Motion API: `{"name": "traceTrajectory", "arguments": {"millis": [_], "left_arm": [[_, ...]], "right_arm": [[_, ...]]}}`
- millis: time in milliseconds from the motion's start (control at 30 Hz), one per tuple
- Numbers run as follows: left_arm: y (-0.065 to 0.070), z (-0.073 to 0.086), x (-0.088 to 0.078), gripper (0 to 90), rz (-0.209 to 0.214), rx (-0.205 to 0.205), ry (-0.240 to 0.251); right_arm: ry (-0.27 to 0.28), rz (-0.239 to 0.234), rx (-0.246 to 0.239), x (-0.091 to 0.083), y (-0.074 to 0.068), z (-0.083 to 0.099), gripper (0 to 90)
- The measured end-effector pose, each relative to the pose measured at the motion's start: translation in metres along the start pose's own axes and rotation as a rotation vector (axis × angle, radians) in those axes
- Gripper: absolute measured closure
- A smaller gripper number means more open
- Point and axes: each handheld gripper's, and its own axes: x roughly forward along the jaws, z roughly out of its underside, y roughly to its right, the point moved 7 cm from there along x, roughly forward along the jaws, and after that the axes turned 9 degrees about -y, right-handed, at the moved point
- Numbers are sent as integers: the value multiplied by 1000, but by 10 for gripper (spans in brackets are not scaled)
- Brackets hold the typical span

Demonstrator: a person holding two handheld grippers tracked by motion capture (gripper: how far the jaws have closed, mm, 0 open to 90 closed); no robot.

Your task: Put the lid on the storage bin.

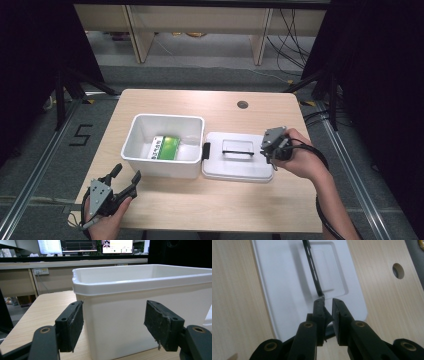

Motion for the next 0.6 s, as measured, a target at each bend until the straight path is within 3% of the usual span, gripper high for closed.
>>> {"name": "traceTrajectory", "arguments": {"millis": [133, 167, 200, 267, 333, 367, 433, 500, 533, 567, 600], "left_arm": [[1, 0, -1, 309, -3, -3, 4], [1, 0, -1, 309, -3, -3, 4], [1, 0, -1, 309, -3, -2, 3], [1, 0, -1, 309, -1, 1, 2], [1, 0, -1, 309, -1, 4, 1], [2, 0, -1, 309, -2, 1, 1], [1, 0, -1, 309, -2, -1, 1], [1, 0, -2, 309, -4, -5, 1], [0, 0, -2, 309, -3, -4, 2], [0, 1, -2, 309, -4, -5, 0], [0, 0, -1, 309, 3, -6, 7]], "right_arm": [[-70, -10, -104, 14, 1, -19, 800], [-96, -8, -94, 16, -1, -22, 791], [-106, -3, -148, 20, 1, -27, 785], [-122, -3, -125, 21, -2, -30, 780], [-125, -13, -188, 28, -1, -39, 767], [-151, -10, -164, 32, -4, -44, 754], [-176, -13, -184, 37, -4, -47, 741], [-184, -19, -169, 39, -6, -47, 734], [-185, -29, -174, 41, -7, -48, 729], [-190, -21, -213, 44, -7, -51, 715], [-190, -21, -213, 44, -7, -51, 715]]}}
